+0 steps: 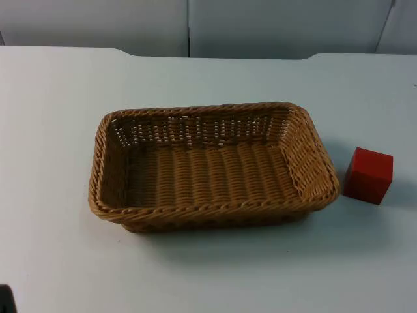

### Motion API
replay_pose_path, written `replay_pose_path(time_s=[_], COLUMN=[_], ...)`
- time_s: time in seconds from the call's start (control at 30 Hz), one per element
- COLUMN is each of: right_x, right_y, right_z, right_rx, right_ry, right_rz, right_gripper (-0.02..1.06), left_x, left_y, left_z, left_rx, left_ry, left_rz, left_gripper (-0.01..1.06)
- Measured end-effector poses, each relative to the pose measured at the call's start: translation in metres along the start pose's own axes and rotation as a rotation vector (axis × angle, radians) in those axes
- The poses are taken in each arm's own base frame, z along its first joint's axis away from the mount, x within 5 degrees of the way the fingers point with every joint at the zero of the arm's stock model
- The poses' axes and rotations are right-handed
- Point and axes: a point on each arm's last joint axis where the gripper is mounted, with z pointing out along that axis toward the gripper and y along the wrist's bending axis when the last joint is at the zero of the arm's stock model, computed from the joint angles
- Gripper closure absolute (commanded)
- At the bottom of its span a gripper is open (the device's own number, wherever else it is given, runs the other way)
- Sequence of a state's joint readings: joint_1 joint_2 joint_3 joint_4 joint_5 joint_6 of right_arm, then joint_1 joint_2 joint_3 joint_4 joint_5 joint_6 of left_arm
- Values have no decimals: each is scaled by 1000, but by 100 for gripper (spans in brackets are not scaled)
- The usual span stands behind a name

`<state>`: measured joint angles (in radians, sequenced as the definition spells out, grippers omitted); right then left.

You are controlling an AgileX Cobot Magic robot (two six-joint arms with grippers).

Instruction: Pick up the basket with the left hand and place the cube into the basket with the right hand.

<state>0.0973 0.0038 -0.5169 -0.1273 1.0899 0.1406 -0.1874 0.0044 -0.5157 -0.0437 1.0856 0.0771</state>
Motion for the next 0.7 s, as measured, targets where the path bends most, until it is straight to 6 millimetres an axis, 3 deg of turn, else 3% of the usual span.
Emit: replay_pose_path(time_s=[0.2, 0.33, 0.4, 0.43, 0.5, 0.57, 0.6, 0.7], right_x=[0, 0, 0, 0, 0, 0, 0, 0], right_y=[0, 0, 0, 0, 0, 0, 0, 0], right_z=[0, 0, 0, 0, 0, 0, 0, 0], right_rx=[0, 0, 0, 0, 0, 0, 0, 0], right_ry=[0, 0, 0, 0, 0, 0, 0, 0], right_rz=[0, 0, 0, 0, 0, 0, 0, 0], right_gripper=[104, 104, 104, 104, 104, 104, 104, 104], left_x=[-2, -44, -59, -59, -78, -96, -96, -107], left_y=[-4, -27, -32, -32, -38, -45, -45, -49], left_z=[1, 29, 52, 52, 86, 136, 136, 203], left_rx=[45, 340, 418, 418, 520, 642, 642, 744], left_ry=[-13, 63, 139, 139, 238, 350, 350, 477], left_rz=[-82, -226, -242, -242, -284, -316, -316, -396], left_gripper=[105, 105, 105, 105, 105, 105, 105, 104])
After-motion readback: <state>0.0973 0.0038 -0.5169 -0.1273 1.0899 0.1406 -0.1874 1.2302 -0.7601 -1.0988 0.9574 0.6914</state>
